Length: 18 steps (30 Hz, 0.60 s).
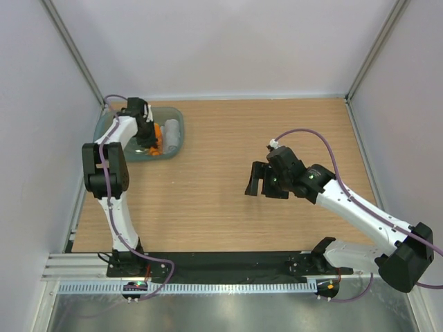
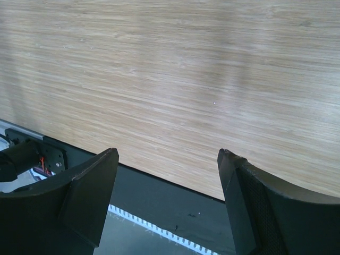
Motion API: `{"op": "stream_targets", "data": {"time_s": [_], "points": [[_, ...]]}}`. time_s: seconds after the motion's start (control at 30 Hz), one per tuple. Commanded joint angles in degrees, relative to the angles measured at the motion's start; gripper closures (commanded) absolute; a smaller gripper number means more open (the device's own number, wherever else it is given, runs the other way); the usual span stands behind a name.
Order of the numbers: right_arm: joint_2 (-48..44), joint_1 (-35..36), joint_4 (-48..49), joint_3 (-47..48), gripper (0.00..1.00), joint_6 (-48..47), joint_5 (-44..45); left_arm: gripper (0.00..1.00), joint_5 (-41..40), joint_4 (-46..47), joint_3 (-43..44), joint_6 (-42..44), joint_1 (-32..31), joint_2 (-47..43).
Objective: Roll the towels
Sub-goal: Place the rolled towel into the container
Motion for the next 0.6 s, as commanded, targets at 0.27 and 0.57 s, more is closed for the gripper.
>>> {"op": "stream_targets", "data": {"time_s": [0.27,0.57], "points": [[-0.9,-0.3,1.7,0.0,0.18,-1.0,-1.7,0.92,34.5,0.5,3.6,-4.0,8.3,8.9],[-0.5,-0.5,1.5,1.0,0.18,-1.0,-2.4,0.67,34.3,-2.5,5.8,-1.8,10.0,10.6]]}}
